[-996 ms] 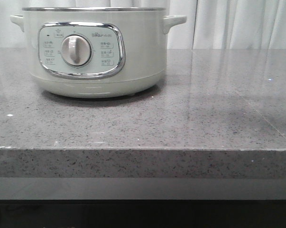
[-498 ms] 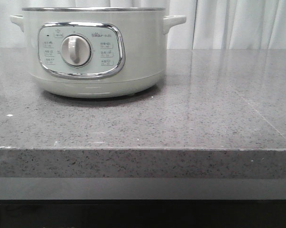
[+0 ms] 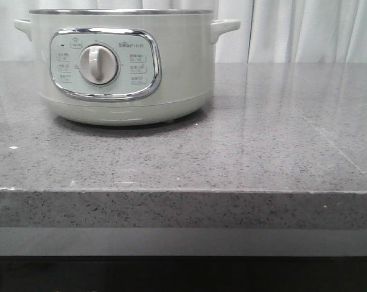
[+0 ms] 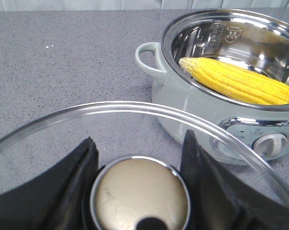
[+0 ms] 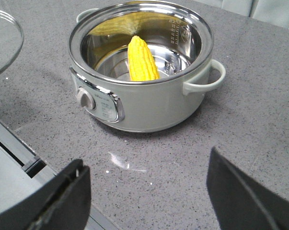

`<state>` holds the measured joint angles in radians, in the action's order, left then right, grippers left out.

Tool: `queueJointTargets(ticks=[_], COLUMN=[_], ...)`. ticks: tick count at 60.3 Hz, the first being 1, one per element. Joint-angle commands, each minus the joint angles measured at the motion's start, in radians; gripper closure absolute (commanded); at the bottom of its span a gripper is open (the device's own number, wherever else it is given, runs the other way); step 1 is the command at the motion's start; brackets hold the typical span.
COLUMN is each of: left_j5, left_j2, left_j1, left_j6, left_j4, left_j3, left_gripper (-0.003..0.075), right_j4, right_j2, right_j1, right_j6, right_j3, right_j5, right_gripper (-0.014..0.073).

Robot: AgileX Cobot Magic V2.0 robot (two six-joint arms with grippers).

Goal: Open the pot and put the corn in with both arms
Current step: 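Lower the held glass lid back onto the pot with the left gripper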

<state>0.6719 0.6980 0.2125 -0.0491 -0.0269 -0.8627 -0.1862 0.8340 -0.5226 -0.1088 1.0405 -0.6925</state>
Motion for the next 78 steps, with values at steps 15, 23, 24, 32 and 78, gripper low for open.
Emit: queueJointTargets(ticks=[15,23,24,32,78], left_j5=[-0.161,-0.267,-0.279,-0.369,-0.568], left_j2=[-0.007,0.01,0.014,0.065,0.684], left_j1=[-0.002,-0.002,-0.002,0.011,0.292], left_j6=[-0.006,-0.006,-0.006,-0.006,-0.006], left_j4=[0.004,0.07,0.08,0.119,0.089], left_j3=[-0.036,-0.036,-0.036,-0.041,-0.487], left_gripper=[0.0426,0.0426,0.0426,0.0426,0.0426], right_j4=[0.003,0.003,0.003,0.003,0.003], right_j2=[0.001,0.001,0.001,0.001,0.001], right_j1=[0.0,0.0,0.0,0.0,0.0], right_j6=[0.001,0.001,0.001,0.001,0.001], right_j3=[0.015,0.015,0.015,0.015,0.015], right_j5=[0.073,0.072,0.072,0.072,0.069], right_gripper=[0.0062,0.0062,0.0062,0.0062,0.0062])
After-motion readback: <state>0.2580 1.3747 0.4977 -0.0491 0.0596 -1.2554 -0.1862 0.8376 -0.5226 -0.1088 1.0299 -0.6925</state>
